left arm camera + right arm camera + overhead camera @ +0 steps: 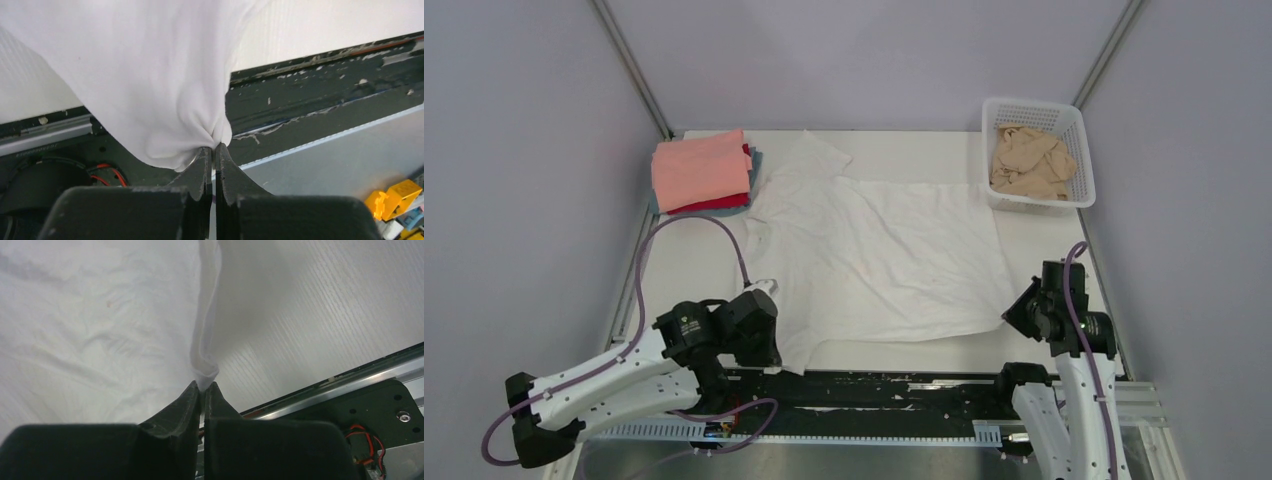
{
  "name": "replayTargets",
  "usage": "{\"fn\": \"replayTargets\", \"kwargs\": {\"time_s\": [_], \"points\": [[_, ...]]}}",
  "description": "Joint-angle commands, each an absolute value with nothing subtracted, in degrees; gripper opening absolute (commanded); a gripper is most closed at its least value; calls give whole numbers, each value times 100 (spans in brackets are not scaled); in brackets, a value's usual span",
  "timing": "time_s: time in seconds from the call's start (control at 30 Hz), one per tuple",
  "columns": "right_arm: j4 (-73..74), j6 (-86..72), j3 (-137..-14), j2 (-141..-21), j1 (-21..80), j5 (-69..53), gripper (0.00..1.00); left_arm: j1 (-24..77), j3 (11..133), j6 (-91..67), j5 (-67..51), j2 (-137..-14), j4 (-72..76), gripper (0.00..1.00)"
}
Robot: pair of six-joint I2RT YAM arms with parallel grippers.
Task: Fold and stack the t-shirts
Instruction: Grab the side of the flattened tshirt closest away from the robot with both arms, then fold the flattened tshirt in 1/3 of the way
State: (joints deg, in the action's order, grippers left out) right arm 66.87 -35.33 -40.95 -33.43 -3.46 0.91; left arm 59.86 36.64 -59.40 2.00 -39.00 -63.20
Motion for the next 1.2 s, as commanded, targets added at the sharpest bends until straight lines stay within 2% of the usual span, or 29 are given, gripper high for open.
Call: {"fn": "replayTargets", "kwargs": {"time_s": [0.0, 0.3, 0.63, 1.17], "points": [[6453, -3423, -4104, -3503, -360, -135, 7, 5938, 4284, -5635, 845, -4152, -5764, 0], [5435, -3498, -4095, -4311, -362, -148, 7, 4442, 4521, -4705, 670, -5516, -4333, 0], [4130, -3379, -4232, -5807, -369, 551, 1, 2898, 5054, -4442, 572, -6628, -3455, 0], [2941, -3519, -4599, -6964, -369, 996, 0, 2180, 6118, -4038, 1169, -7903, -3323, 0]]}}
